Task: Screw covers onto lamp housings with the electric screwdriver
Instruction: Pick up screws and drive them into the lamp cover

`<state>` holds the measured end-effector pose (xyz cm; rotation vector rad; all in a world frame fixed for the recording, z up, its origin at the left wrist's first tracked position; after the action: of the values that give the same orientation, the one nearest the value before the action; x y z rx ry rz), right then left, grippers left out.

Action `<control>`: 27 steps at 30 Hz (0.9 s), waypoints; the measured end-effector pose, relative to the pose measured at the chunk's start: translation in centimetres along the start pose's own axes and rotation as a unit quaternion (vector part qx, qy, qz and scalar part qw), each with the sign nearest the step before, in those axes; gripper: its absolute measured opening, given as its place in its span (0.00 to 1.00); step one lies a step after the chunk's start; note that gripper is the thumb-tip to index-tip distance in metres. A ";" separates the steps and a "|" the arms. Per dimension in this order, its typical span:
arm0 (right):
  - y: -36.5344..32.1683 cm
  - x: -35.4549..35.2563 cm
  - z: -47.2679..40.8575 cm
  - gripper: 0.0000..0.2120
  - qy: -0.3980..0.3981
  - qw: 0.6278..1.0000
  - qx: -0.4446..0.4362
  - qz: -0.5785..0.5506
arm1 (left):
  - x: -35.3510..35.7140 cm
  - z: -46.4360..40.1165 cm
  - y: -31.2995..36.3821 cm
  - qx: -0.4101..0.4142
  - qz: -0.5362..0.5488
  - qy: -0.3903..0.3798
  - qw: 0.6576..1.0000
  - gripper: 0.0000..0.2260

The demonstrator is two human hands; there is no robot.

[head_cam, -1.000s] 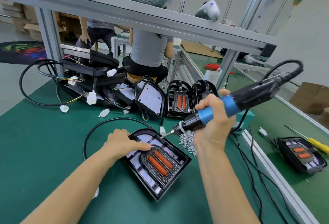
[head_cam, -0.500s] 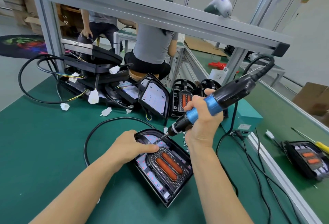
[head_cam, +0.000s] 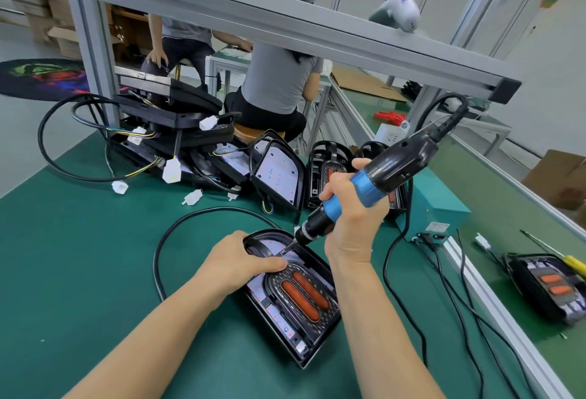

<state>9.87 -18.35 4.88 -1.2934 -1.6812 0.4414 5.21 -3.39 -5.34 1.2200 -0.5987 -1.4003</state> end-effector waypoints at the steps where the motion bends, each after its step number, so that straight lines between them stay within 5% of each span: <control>1: 0.1 0.1 0.1 0.13 -0.018 1.000 -0.021 0.000 | 0.0 0.1 0.1 0.001 -0.003 0.006 1.000 0.30; 7: 0.6 0.4 0.6 0.16 -0.149 0.988 -0.017 0.022 | 0.0 -0.1 -0.1 0.006 -0.011 0.025 1.000 0.30; 14: -0.2 -0.3 -0.9 0.14 -0.130 0.987 0.088 0.020 | 0.4 -0.1 -0.3 0.018 0.019 0.039 0.999 0.21; 27: -0.8 -0.4 -0.3 0.12 -0.187 0.979 0.082 0.018 | 0.3 0.3 -0.1 0.022 0.019 0.043 0.999 0.18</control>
<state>9.65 -19.09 5.44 -1.1711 -1.8838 0.8694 4.90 -3.74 -5.46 1.2903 -0.5922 -1.3017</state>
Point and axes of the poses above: each hand's wrist, its own z-axis away from the middle knuckle, its own x-axis out of the palm, y = z × x, the point moved 3 cm from there along -z, towards the middle knuckle, and after that the axes turned 6 degrees about -x, right-handed, at the moved point
